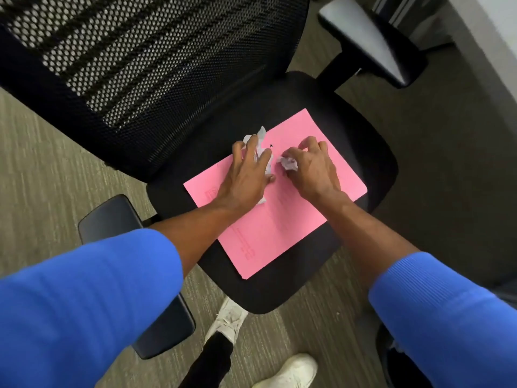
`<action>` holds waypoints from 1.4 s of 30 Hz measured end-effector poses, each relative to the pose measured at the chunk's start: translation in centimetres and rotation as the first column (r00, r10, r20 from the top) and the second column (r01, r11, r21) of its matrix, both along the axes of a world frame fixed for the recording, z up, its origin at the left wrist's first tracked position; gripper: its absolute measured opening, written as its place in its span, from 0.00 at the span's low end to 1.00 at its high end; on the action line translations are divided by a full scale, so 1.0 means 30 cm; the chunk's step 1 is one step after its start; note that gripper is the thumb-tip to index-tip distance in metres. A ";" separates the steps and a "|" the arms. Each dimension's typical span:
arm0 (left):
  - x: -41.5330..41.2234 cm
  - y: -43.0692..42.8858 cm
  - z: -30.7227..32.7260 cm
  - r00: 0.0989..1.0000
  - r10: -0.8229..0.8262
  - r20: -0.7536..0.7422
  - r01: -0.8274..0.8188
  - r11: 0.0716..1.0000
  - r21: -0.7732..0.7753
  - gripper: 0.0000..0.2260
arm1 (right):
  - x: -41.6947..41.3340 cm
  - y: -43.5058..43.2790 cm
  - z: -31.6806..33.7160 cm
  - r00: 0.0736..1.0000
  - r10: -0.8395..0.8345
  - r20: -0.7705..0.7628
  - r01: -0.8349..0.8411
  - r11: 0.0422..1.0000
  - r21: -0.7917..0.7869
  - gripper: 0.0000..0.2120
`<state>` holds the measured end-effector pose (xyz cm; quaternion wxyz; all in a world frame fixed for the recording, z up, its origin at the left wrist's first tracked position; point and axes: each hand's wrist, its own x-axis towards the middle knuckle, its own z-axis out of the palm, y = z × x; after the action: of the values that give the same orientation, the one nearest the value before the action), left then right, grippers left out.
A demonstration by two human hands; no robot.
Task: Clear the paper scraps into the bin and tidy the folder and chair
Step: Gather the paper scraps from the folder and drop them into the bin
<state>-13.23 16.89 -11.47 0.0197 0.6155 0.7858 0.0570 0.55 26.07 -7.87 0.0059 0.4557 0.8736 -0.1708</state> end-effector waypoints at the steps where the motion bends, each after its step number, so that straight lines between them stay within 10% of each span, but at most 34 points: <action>1: 0.001 -0.006 -0.001 0.997 -0.025 -0.078 0.026 1.000 0.002 0.30 | 0.008 -0.012 -0.003 1.000 -0.013 -0.026 0.013 1.000 0.005 0.15; 22: 0.067 -0.076 0.139 0.865 0.292 0.408 -0.376 0.916 0.143 0.13 | 0.233 -0.317 0.006 0.784 -0.507 -0.358 0.409 0.856 -0.315 0.07; 42: 0.063 -0.306 0.223 0.747 0.452 0.488 -0.542 0.839 0.053 0.14 | -0.004 -0.366 -0.049 0.965 0.017 -0.262 -0.062 0.985 -0.162 0.11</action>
<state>-11.34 7.70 -4.79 0.1285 0.3508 0.8849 0.2780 0.44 15.10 -9.35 -0.0664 0.4096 0.8581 -0.3024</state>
